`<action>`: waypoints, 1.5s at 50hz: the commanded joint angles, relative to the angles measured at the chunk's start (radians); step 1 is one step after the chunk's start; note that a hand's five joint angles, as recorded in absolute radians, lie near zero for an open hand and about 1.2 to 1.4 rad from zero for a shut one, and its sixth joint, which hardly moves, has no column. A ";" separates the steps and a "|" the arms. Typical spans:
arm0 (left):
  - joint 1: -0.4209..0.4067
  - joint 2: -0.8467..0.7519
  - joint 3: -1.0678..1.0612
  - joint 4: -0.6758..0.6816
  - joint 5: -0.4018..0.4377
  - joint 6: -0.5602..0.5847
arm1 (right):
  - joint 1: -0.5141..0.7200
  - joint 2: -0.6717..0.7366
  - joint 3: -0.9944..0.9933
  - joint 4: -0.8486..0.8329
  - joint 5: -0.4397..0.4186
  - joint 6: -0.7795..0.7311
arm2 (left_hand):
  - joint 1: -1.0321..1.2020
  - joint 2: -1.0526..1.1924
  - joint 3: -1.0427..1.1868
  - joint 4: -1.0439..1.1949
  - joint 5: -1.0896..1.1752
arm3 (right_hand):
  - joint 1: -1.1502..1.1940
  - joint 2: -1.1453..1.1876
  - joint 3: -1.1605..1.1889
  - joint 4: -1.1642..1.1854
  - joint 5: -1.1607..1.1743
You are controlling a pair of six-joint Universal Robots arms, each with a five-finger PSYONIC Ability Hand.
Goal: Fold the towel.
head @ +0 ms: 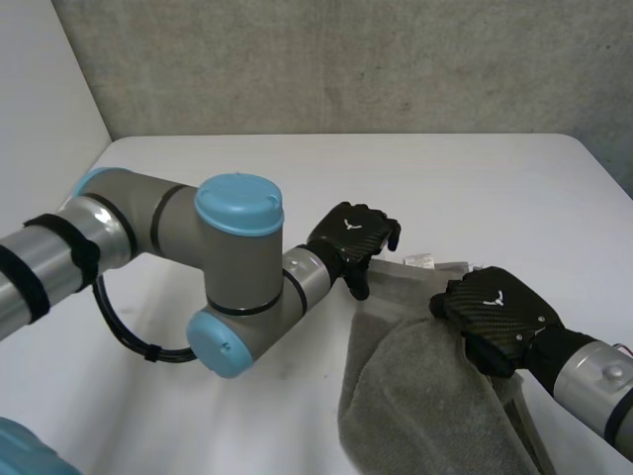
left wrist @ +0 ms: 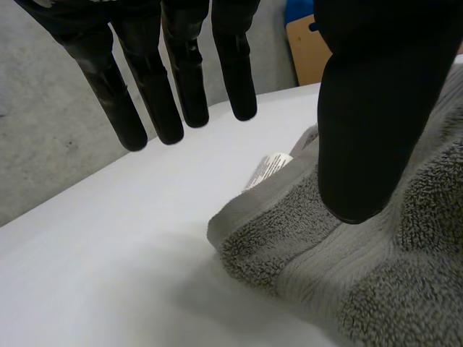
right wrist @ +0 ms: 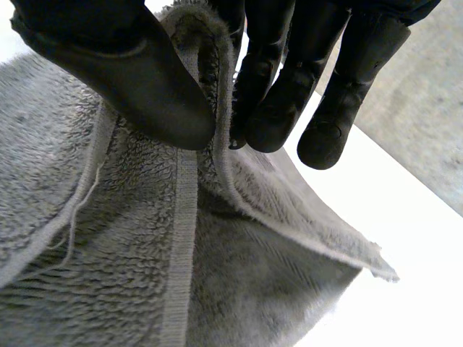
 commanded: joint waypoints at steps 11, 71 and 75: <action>-0.047 -0.113 0.181 -0.048 0.003 -0.001 | -0.187 -0.061 -0.029 0.300 -0.126 -0.296 | -0.085 -0.087 -0.087 -0.087 -0.083 | -1.142 -1.162 -1.167 -1.182 -1.175; -0.133 -0.021 0.120 -0.226 0.217 0.005 | -0.500 0.106 -0.180 0.285 -0.113 -0.056 | 0.848 0.847 0.846 0.847 0.850 | -1.142 -1.162 -1.167 -1.182 -1.175; -0.112 -0.002 0.124 -0.223 0.135 0.005 | -0.500 0.106 -0.178 0.285 -0.112 -0.052 | 0.848 0.847 0.846 0.847 0.850 | -1.142 -1.162 -1.167 -1.182 -1.175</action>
